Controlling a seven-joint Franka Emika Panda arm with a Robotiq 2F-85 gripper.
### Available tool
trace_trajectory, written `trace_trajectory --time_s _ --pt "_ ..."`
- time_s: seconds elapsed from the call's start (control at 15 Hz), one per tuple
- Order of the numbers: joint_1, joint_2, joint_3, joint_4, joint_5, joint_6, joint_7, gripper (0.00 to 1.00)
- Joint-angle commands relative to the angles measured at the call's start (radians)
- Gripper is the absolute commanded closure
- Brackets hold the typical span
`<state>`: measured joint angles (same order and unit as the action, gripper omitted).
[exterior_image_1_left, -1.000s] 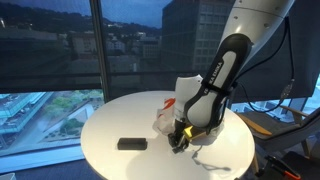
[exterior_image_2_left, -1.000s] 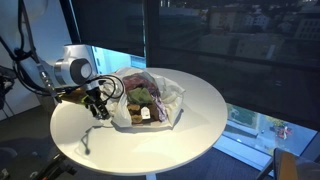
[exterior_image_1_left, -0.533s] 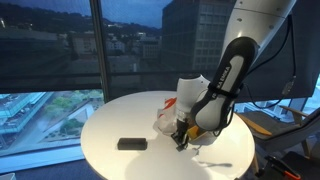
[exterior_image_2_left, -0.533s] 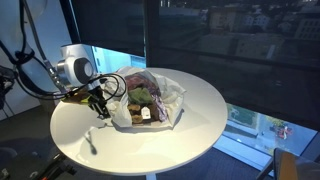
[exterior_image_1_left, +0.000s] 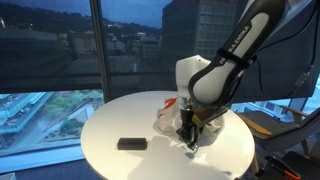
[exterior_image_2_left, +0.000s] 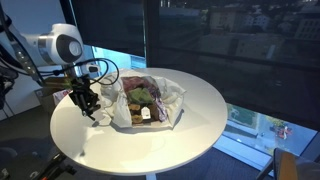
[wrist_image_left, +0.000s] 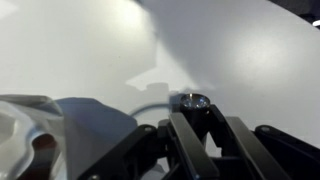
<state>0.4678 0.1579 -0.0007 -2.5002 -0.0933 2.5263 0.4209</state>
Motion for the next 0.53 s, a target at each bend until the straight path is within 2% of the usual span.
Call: trace_trajectory --time_s 0.0,0.47 --pt "-0.11 -0.237 0.054 -0.068 -0.037 -0.126 0.035 0.91" --pt "-0.33 -0.626 0.07 -0.196 0.038 -0.138 0.042 0.9"
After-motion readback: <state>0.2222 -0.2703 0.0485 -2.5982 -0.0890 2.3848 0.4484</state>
